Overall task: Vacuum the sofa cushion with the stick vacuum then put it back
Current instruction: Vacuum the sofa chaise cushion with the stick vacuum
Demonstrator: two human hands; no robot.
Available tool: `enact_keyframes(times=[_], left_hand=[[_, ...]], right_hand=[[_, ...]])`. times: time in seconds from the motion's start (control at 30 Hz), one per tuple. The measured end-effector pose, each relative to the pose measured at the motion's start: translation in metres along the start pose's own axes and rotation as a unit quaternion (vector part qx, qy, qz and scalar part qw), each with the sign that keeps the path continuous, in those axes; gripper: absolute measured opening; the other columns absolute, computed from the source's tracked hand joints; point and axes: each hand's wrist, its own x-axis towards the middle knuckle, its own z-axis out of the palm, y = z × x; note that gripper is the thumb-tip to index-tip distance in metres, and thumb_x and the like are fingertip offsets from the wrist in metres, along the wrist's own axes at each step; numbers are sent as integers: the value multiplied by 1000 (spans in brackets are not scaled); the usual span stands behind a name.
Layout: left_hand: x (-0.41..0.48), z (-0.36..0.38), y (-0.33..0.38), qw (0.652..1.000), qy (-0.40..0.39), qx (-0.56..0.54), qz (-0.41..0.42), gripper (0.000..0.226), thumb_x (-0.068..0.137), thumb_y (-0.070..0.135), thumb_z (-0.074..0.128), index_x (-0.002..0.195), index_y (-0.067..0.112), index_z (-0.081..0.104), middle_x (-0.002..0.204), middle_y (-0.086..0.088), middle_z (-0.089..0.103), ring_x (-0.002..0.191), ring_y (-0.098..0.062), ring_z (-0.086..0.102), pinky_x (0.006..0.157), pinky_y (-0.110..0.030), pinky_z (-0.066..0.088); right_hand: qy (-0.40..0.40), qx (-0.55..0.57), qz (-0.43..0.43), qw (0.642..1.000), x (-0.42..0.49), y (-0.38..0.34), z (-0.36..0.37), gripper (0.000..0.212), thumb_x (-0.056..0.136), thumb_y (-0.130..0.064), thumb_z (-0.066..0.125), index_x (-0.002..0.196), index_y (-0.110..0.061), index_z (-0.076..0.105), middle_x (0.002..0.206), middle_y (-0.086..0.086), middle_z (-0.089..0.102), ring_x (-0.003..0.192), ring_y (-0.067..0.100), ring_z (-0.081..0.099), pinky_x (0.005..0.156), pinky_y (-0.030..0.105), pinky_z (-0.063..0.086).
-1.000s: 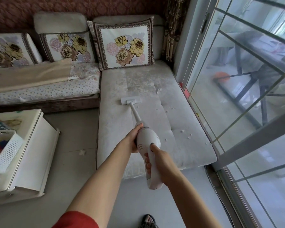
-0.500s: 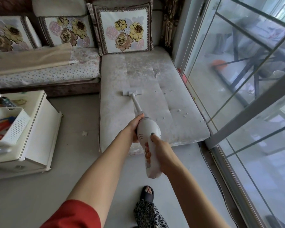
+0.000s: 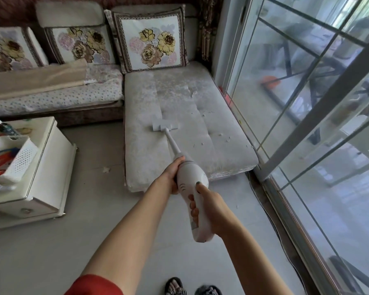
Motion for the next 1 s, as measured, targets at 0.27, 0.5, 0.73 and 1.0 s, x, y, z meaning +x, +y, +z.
enact_keyframes(times=[0.27,0.5,0.73,1.0], left_hand=[[-37,21,-69,1000,17,-17,3,63,74,63,66,113,13,63,100,-14,69,93,-31,65,96,-40,48],[-75,43,-139,999,25,-34,-7,60,77,62,62,109,10,62,93,-15,67,83,-30,64,78,-36,51],[-114,56,-206,998,48,-45,-7,69,72,62,64,119,11,63,97,-14,68,87,-29,65,77,-34,52],[-147,59,-260,998,39,-50,-7,66,75,63,60,115,11,62,90,-14,68,79,-29,65,68,-31,52]], right_hand=[[-15,-19,4,1000,-47,48,-39,41,96,-37,45,76,-3,57,57,7,50,36,14,44,44,25,36],[-18,-35,4,999,-97,95,-77,41,96,-36,46,76,-3,58,54,6,51,34,14,44,43,23,36],[-28,-41,25,998,-148,141,-104,39,96,-36,44,85,-2,58,59,7,49,34,14,44,45,23,34],[-12,-40,35,998,-195,185,-115,40,96,-37,45,82,-2,58,59,7,49,34,14,43,47,24,33]])
